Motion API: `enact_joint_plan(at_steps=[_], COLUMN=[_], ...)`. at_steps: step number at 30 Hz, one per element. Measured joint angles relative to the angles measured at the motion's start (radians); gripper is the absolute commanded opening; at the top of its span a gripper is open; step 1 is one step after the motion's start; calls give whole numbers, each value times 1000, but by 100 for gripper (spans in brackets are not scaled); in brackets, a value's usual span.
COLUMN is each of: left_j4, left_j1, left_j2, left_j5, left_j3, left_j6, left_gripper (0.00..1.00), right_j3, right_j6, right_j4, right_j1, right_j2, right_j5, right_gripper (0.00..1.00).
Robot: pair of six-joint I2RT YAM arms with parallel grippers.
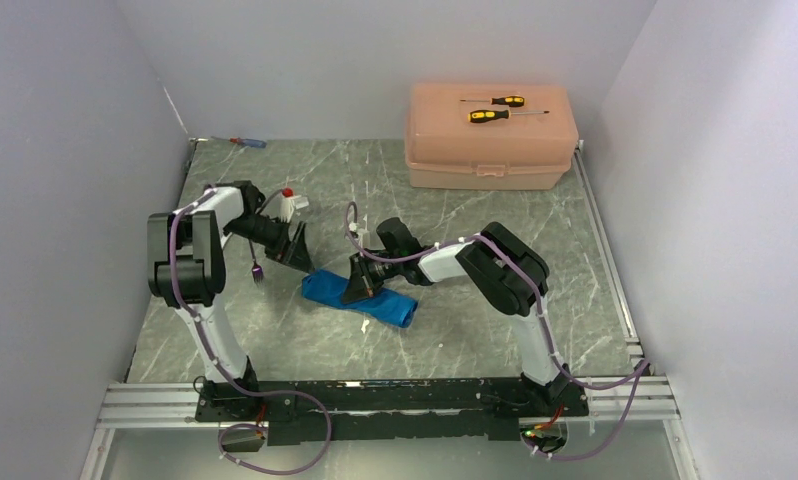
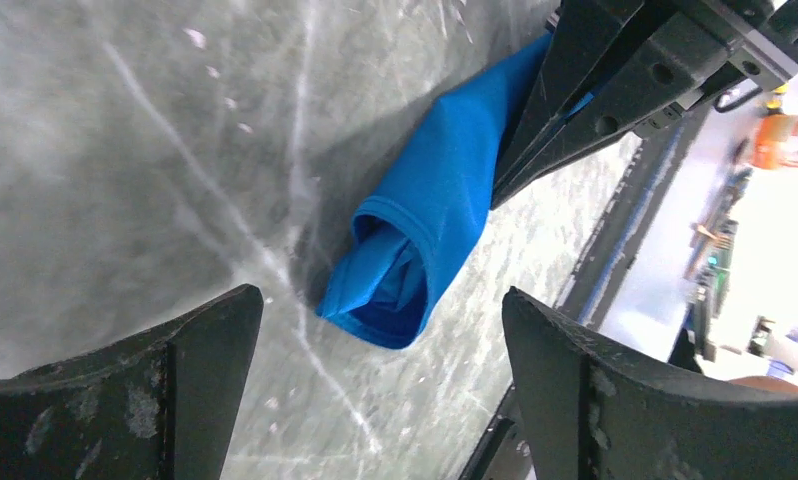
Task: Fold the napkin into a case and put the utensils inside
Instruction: Smooth out the smaller rectangle-folded napkin at the center of the board.
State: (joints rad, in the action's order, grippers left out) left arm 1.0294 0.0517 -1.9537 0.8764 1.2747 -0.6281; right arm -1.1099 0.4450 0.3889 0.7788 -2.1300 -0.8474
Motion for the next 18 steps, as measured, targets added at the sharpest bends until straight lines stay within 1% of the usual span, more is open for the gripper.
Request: enact_joint_plan(at_steps=[4, 7, 9, 10, 14, 18], left_j4=[11, 15, 16, 20, 31, 26], left_j1=[19, 12, -13, -33, -126, -188], left_j2=[46, 88, 110, 119, 126, 119], left_j5=[-39, -43, -41, -34, 39, 88], left_j3=[39, 55, 56, 55, 53, 6], left_j6=[-18, -18, -16, -14, -12, -13], left_gripper=[95, 87, 73, 68, 59, 32], right_j3=[-2, -5, -7, -8, -8, -8], right_j6=[-2, -2, -3, -2, 11, 30], right_j4=[0, 1, 2, 2, 10, 24], right_j1=[0, 0, 0, 0, -2, -6], right_j2=[-2, -6, -9, -11, -12, -15], right_j5=[-5, -17, -23, -27, -34, -46], right_gripper=[0, 0, 0, 0, 0, 0])
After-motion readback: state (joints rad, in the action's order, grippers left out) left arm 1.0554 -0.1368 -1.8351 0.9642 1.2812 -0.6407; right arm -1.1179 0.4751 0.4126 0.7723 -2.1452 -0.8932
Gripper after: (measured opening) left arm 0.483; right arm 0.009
